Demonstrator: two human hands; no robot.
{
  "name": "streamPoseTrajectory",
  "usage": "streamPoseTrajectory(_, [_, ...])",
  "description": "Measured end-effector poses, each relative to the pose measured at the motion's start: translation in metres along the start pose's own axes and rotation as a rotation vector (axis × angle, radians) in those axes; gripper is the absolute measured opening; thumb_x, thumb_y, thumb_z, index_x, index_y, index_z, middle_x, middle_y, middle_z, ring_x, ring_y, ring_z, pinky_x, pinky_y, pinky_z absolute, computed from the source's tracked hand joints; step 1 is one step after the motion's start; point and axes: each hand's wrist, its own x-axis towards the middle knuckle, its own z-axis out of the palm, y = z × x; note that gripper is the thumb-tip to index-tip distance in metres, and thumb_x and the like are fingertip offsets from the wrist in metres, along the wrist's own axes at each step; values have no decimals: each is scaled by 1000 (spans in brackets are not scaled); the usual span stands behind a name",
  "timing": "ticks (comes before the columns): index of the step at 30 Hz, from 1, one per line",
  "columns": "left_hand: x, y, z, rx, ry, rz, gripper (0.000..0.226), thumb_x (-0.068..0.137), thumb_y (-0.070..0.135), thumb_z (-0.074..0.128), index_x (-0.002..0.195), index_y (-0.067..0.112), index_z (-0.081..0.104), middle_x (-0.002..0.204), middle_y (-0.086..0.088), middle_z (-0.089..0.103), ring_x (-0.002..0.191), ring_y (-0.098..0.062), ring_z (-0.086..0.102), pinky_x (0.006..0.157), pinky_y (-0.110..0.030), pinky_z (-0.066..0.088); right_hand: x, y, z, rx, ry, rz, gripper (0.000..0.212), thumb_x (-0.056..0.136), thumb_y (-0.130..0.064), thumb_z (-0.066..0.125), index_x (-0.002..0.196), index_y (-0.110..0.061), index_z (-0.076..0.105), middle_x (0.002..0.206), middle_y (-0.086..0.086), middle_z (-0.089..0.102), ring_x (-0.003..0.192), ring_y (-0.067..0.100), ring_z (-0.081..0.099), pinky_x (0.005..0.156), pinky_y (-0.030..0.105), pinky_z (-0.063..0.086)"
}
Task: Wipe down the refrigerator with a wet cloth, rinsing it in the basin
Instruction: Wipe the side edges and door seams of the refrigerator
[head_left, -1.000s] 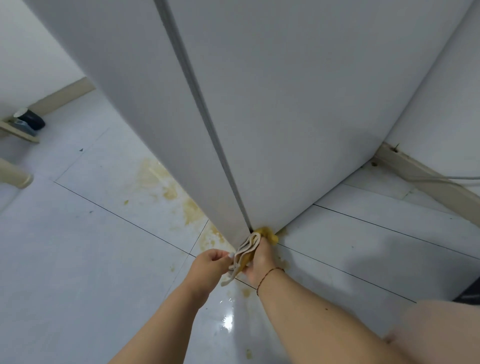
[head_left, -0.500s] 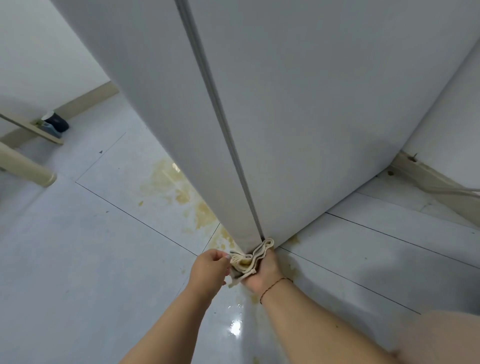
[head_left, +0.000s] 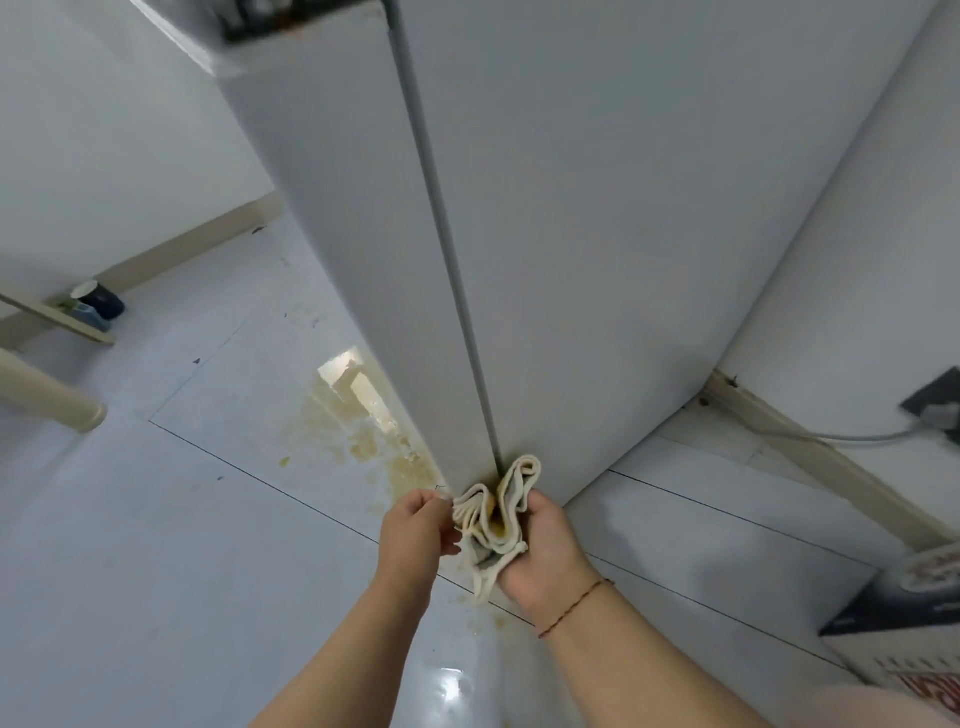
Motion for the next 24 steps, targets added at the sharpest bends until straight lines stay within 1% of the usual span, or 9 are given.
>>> streamPoseTrajectory(3, [-36,53,-10,-107,-28,0,14,88,-2,51,76,3,55,54,-3,55,52,-20,53,57,-34,48,-49,-13,43,29,13,-40,41,98,-32,43,87,1,65,80,20,66,77,34,61,78,43,49])
streamPoseTrajectory(5, [-59,87,-17,-155,-39,-4,13,87,-4,51,77,3,56,59,-8,57,55,-23,55,57,-34,49,-78,-20,71,28,26,-64,42,99,-32,43,87,2,65,81,21,65,80,35,61,79,43,49])
streamPoseTrajectory(9, [-105,155,-30,-206,-54,5,15,84,-9,49,78,1,57,66,-14,61,58,-26,56,54,-32,51,-136,-30,125,7,4,-81,41,98,-32,43,102,3,63,100,26,62,99,39,58,93,48,46])
streamPoseTrajectory(12, [-137,209,-42,-213,-56,26,16,84,-11,48,79,1,57,65,-14,60,57,-24,55,54,-31,51,-181,-40,170,5,-7,-110,40,98,-32,42,107,2,63,102,26,63,99,39,58,96,50,44])
streamPoseTrajectory(14, [-157,241,-49,-207,-61,50,16,83,-12,48,80,1,57,65,-14,60,56,-24,56,55,-32,52,-209,-43,195,-16,-15,-129,41,98,-32,42,109,2,63,107,28,61,101,39,58,97,50,44])
streamPoseTrajectory(15, [-164,253,-51,-210,-65,62,16,83,-13,48,81,1,57,63,-13,60,55,-23,56,55,-31,52,-219,-45,205,-26,-18,-139,41,98,-32,42,108,3,62,108,28,61,99,39,58,94,48,46])
streamPoseTrajectory(18, [-185,290,-59,-215,-67,94,17,84,-13,48,80,1,56,58,-9,59,50,-18,56,55,-31,52,-254,-52,237,-34,-16,-168,36,99,-30,43,102,-1,63,94,21,64,87,35,61,80,43,51])
streamPoseTrajectory(22, [-211,329,-67,-271,-74,143,16,86,-10,49,79,2,56,59,-10,57,51,-18,54,55,-31,50,-301,-58,274,-59,-23,-200,35,100,-28,41,94,-1,64,90,20,63,82,33,61,73,41,52])
streamPoseTrajectory(24, [-224,346,-70,-328,-95,156,15,88,-8,48,80,3,55,57,-8,57,51,-18,53,57,-31,49,-323,-61,289,-68,-32,-219,40,99,-26,40,81,-1,67,80,18,63,73,29,60,68,37,50])
